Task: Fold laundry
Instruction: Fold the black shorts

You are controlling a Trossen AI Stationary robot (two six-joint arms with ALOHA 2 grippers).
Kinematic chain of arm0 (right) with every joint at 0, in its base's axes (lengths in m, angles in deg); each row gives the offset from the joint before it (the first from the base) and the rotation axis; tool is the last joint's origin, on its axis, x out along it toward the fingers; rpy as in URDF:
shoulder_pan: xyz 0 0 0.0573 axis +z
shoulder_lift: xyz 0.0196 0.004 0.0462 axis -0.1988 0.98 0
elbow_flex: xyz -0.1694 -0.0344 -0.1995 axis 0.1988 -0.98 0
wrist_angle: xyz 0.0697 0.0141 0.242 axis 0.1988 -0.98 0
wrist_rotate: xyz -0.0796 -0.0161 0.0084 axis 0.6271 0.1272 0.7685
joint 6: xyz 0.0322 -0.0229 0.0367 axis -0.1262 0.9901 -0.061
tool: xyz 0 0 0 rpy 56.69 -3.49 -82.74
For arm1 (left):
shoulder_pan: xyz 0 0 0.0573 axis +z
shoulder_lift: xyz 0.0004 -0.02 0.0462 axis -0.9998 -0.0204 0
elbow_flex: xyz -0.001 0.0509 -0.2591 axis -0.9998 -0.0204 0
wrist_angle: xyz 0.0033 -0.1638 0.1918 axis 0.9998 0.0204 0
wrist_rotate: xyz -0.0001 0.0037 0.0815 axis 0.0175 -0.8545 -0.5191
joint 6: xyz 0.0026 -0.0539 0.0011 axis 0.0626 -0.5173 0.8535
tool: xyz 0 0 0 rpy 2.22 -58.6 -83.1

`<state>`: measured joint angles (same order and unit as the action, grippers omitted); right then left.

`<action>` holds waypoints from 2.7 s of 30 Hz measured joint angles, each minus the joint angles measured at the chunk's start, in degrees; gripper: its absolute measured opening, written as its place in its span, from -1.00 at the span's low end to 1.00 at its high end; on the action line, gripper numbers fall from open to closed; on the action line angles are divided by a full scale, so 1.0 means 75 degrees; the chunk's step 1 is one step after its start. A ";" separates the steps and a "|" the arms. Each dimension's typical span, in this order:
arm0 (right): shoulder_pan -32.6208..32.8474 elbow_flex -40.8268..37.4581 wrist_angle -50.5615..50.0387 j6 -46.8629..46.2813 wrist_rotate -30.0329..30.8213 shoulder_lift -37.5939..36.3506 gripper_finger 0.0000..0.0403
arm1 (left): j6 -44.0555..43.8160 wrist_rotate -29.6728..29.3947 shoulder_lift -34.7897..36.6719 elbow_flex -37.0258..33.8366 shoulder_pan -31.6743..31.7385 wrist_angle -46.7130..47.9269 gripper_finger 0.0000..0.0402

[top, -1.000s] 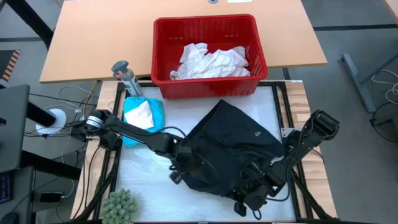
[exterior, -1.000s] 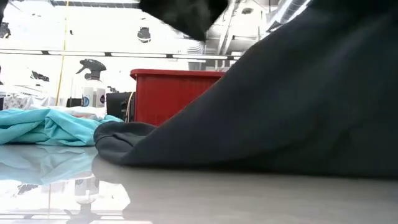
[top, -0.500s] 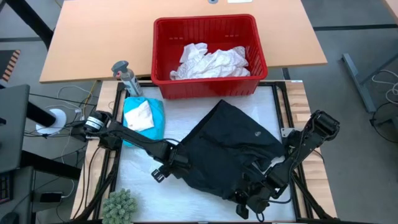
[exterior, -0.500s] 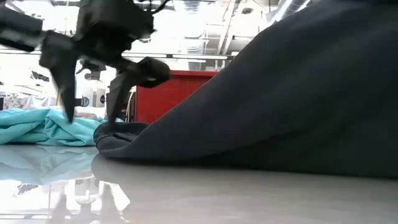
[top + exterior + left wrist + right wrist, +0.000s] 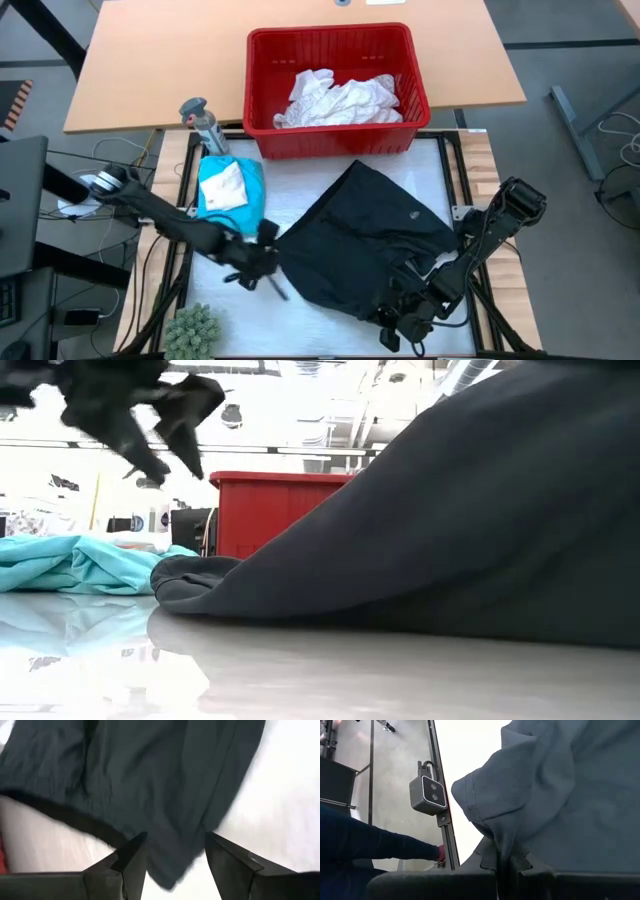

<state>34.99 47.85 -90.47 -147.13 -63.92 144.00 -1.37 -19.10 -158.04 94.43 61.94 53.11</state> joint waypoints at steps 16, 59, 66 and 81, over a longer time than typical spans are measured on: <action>-0.0015 0.0000 -0.0048 -0.0554 -0.0360 0.0000 -0.88 | 0.2251 0.0265 0.0368 -0.2447 -0.0428 -0.3749 -0.09; -0.0012 0.0002 -0.0133 -0.0590 -0.0529 0.0000 -0.88 | 0.1798 -0.0578 -0.1088 -0.2024 0.0060 -0.3570 -0.09; -0.0012 0.0001 -0.0133 -0.0596 -0.0529 0.0000 -0.88 | 0.2136 -0.1152 -0.1088 -0.2051 -0.0077 -0.3586 -0.09; -0.0012 0.0002 -0.0123 -0.0747 -0.0535 0.0000 -0.88 | 0.2533 -0.1084 -0.1085 -0.2781 0.0077 -0.4627 -0.10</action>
<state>34.90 47.87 -91.39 -152.73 -67.93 144.00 17.63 -27.23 -166.17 73.57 62.52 18.40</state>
